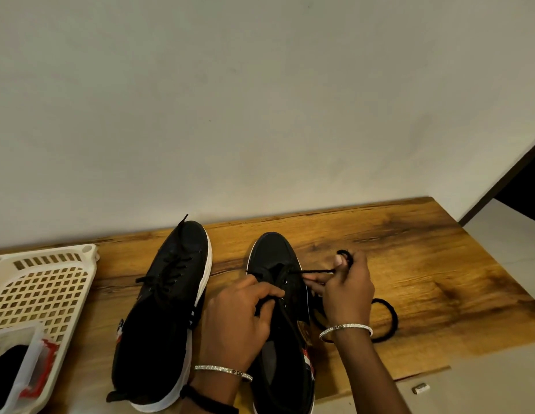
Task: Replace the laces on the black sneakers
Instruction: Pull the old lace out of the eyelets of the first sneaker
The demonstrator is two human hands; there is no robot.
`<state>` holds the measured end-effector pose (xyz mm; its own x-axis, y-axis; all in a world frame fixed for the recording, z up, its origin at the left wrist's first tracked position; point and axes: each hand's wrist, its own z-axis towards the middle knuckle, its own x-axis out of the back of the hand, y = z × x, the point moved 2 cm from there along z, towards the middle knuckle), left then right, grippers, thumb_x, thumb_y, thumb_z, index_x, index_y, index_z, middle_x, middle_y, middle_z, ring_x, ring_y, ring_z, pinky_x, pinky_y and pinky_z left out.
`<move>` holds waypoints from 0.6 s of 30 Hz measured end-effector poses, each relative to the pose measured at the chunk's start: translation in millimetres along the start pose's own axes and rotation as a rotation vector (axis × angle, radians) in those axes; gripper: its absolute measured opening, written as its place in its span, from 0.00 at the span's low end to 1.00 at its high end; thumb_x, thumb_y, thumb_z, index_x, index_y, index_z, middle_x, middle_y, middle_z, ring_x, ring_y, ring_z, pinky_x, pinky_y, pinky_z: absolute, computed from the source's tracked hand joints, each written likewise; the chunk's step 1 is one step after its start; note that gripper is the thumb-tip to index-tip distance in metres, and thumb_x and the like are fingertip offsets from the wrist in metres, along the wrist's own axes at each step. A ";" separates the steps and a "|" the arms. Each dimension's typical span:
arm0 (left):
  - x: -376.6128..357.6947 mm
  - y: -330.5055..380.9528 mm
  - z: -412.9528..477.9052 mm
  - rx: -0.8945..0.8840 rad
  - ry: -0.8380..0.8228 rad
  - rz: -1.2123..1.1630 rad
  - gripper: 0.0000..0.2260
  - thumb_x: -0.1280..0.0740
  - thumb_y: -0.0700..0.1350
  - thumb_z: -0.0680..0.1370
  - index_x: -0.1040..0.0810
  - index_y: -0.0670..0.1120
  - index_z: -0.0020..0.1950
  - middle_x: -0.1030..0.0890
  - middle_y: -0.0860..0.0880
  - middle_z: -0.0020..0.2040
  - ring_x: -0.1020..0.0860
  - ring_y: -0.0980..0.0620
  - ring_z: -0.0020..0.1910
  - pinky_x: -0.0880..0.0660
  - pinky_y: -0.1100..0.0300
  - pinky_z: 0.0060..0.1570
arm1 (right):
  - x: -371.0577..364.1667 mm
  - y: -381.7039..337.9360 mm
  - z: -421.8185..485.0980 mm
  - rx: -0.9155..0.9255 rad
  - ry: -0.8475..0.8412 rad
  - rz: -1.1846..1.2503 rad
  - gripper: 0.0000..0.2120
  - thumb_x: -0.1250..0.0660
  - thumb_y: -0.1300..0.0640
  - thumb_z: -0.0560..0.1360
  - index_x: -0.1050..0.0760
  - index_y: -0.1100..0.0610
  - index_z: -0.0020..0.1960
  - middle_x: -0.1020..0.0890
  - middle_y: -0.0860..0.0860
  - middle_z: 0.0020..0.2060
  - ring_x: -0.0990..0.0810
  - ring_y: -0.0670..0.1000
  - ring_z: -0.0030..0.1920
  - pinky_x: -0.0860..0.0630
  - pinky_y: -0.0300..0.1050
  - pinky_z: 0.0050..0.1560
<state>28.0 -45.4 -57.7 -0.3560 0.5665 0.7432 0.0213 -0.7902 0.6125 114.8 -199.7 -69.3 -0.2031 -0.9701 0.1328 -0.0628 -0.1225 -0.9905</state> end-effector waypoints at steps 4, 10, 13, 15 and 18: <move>0.2 -0.9 -0.1 0.000 0.004 -0.006 0.13 0.24 0.42 0.70 0.17 0.60 0.48 0.19 0.59 0.42 0.21 0.59 0.41 0.20 0.54 0.37 | 4.3 -0.7 3.5 -0.114 0.106 0.276 0.05 0.46 0.59 0.86 0.33 0.59 0.54 0.21 0.57 0.45 0.13 0.56 0.35 0.16 0.48 0.35; 2.1 -1.1 -0.4 0.003 0.011 0.013 0.13 0.24 0.42 0.70 0.16 0.60 0.48 0.19 0.59 0.42 0.20 0.58 0.42 0.19 0.56 0.39 | 20.7 -7.9 11.3 -0.226 0.299 0.618 0.05 0.47 0.60 0.86 0.35 0.59 0.53 0.24 0.55 0.36 0.15 0.51 0.29 0.16 0.49 0.33; 6.4 -7.0 -0.3 0.041 0.051 -0.011 0.14 0.23 0.40 0.70 0.16 0.60 0.47 0.19 0.59 0.41 0.20 0.59 0.41 0.20 0.58 0.38 | 38.2 -7.4 19.7 -0.158 0.380 0.523 0.03 0.45 0.61 0.86 0.34 0.60 0.55 0.28 0.54 0.35 0.22 0.44 0.23 0.18 0.42 0.29; 6.9 -9.4 -0.6 0.049 0.060 -0.027 0.14 0.23 0.40 0.70 0.16 0.59 0.47 0.20 0.60 0.41 0.21 0.61 0.40 0.24 0.67 0.38 | 41.4 -1.4 22.7 -0.146 0.328 0.369 0.04 0.42 0.60 0.85 0.31 0.60 0.54 0.28 0.54 0.33 0.24 0.42 0.23 0.19 0.44 0.31; 6.2 -11.3 0.8 0.021 0.047 -0.045 0.15 0.24 0.39 0.71 0.16 0.59 0.48 0.20 0.60 0.41 0.22 0.62 0.42 0.29 0.73 0.42 | 38.9 3.2 22.7 -0.129 0.175 0.142 0.03 0.38 0.60 0.83 0.27 0.57 0.52 0.24 0.53 0.35 0.21 0.43 0.26 0.19 0.50 0.37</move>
<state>26.3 -32.7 -59.8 -0.4005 0.5896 0.7014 0.0237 -0.7585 0.6512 128.9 -242.6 -68.2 -0.3845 -0.9231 0.0081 -0.1435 0.0511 -0.9883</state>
